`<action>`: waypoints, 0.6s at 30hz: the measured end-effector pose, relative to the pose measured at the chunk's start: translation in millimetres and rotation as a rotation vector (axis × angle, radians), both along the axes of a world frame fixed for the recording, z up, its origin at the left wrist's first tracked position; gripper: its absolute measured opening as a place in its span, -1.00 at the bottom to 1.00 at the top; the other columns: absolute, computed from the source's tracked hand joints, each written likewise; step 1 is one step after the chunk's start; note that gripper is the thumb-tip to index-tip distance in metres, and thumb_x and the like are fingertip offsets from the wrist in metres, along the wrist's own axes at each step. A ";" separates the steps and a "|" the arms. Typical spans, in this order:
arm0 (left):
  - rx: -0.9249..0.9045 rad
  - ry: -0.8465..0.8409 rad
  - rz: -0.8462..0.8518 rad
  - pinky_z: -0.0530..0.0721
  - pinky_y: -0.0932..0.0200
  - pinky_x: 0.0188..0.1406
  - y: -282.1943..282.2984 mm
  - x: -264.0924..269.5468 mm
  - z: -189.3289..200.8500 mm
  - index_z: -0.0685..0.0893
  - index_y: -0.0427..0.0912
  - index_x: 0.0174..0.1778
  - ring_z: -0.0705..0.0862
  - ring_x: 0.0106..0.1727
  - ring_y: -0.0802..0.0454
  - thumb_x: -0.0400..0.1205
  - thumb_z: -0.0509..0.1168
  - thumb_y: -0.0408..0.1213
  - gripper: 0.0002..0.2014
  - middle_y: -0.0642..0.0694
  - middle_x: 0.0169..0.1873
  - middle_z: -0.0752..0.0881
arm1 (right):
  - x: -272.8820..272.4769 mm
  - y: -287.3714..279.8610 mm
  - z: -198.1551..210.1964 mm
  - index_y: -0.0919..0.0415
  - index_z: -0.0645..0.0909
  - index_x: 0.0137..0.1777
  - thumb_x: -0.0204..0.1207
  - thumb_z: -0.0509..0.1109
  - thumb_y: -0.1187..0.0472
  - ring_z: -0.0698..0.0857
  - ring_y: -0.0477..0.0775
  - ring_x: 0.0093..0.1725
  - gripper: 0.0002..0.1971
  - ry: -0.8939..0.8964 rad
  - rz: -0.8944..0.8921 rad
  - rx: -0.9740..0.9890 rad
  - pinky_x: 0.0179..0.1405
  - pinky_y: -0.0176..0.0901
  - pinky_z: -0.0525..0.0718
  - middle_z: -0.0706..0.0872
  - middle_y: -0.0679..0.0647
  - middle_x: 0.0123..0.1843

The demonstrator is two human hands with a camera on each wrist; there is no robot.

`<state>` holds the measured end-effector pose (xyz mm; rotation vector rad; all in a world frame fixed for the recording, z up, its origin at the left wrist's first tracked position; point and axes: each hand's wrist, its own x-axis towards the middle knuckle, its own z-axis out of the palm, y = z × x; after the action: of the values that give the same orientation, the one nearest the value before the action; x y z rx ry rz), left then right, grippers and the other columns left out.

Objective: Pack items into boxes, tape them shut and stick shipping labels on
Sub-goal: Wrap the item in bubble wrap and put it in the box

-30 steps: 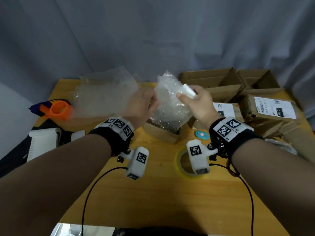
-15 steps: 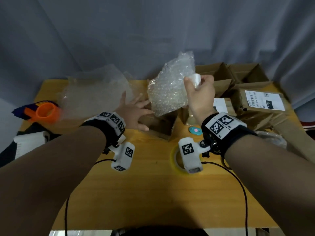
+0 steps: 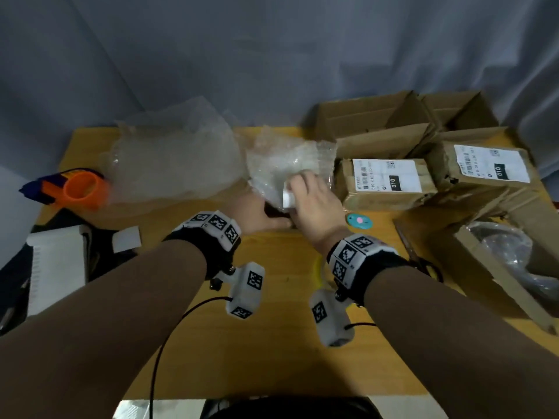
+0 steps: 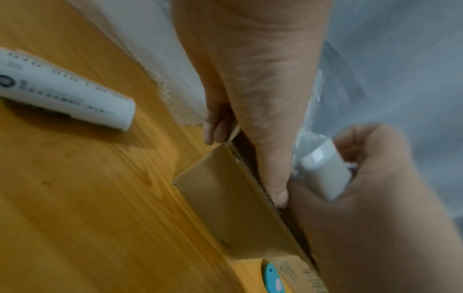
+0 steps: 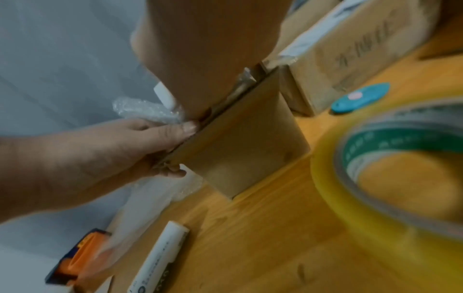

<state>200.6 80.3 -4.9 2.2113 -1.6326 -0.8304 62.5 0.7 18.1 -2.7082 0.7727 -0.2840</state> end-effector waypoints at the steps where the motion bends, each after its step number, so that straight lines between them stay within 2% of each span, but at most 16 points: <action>1: -0.054 0.023 0.011 0.49 0.08 0.33 2.7 0.5 -2.1 0.58 -0.01 0.33 0.56 0.30 -0.01 0.44 0.42 0.20 -0.40 -0.04 0.30 0.61 | -0.7 1.1 -5.4 0.23 0.42 0.23 0.39 0.40 0.37 0.47 0.27 0.23 -0.59 0.094 -0.016 0.047 -0.01 0.00 0.59 0.46 0.22 0.24; 3: -0.108 0.055 0.058 0.35 0.21 0.40 10.1 2.7 -1.9 0.45 -0.01 0.48 0.43 0.43 0.03 0.43 0.48 0.10 -0.29 -0.02 0.45 0.44 | -2.0 0.3 -8.5 0.17 0.36 0.32 0.48 0.33 0.35 0.39 0.24 0.32 -0.58 0.170 -0.033 0.100 0.05 0.01 0.52 0.38 0.18 0.31; 4: -0.126 0.091 0.099 0.33 0.21 0.43 13.9 3.3 -1.4 0.36 -0.04 0.54 0.41 0.45 0.06 0.43 0.50 0.06 -0.21 0.00 0.48 0.41 | -1.9 -0.9 -7.6 0.15 0.35 0.35 0.49 0.32 0.35 0.39 0.25 0.34 -0.57 0.183 -0.034 0.117 0.07 0.03 0.52 0.37 0.18 0.33; 7: -0.165 0.259 0.235 0.31 0.26 0.43 19.7 6.2 3.9 0.03 -0.10 0.64 0.33 0.40 0.26 0.43 0.54 -0.11 -0.01 0.18 0.43 0.30 | 3.1 -8.1 -3.8 0.11 0.32 0.39 0.51 0.31 0.37 0.39 0.25 0.38 -0.53 0.254 -0.024 0.135 0.01 0.02 0.52 0.37 0.18 0.39; 9: -0.155 0.238 0.221 0.38 0.23 0.40 16.9 8.1 8.2 -0.09 0.00 0.66 0.39 0.38 0.21 0.47 0.52 -0.18 0.02 0.07 0.45 0.37 | 6.2 -14.6 -3.5 0.11 0.32 0.41 0.51 0.33 0.36 0.45 0.27 0.36 -0.51 0.295 -0.009 0.158 -0.03 0.00 0.51 0.41 0.19 0.41; 11: -0.101 0.046 0.120 0.49 0.03 0.40 11.2 12.1 10.1 0.05 0.06 0.65 0.51 0.40 -0.01 0.51 0.47 -0.12 -0.11 -0.12 0.47 0.48 | 7.5 -21.9 -2.6 0.14 0.39 0.37 0.50 0.37 0.32 0.55 0.28 0.28 -0.55 0.289 0.003 0.220 0.00 -0.03 0.54 0.52 0.20 0.35; 13: 0.009 -0.144 0.031 0.45 0.01 0.44 6.9 16.8 9.4 0.26 -0.04 0.60 0.44 0.48 -0.09 0.56 0.39 -0.05 -0.29 -0.12 0.52 0.41 | 6.0 -29.0 -1.9 0.14 0.46 0.32 0.50 0.41 0.28 0.62 0.21 0.21 -0.61 0.264 0.006 0.316 0.05 -0.09 0.56 0.60 0.17 0.25; 15: 0.056 -0.207 -0.001 0.43 0.01 0.46 5.8 18.3 7.1 0.38 -0.09 0.54 0.39 0.50 -0.09 0.58 0.36 -0.01 -0.38 -0.10 0.55 0.32 | 2.9 -34.3 -3.0 0.15 0.50 0.33 0.51 0.44 0.24 0.56 0.15 0.24 -0.60 0.292 0.020 0.358 0.20 -0.13 0.49 0.52 0.16 0.30; 18: 0.012 -0.297 -0.009 0.36 -0.07 0.49 6.9 13.3 7.6 0.51 -0.08 0.45 0.31 0.47 -0.07 0.58 0.33 0.02 -0.47 -0.07 0.50 0.28 | 2.3 -38.3 -5.9 0.11 0.51 0.40 0.54 0.43 0.17 0.38 0.19 0.36 -0.57 0.321 0.016 0.345 0.43 -0.06 0.32 0.33 0.17 0.35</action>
<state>213.8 87.2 2.6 2.4309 -1.7698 -0.5337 64.8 -37.7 12.3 -2.4536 0.7990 0.2732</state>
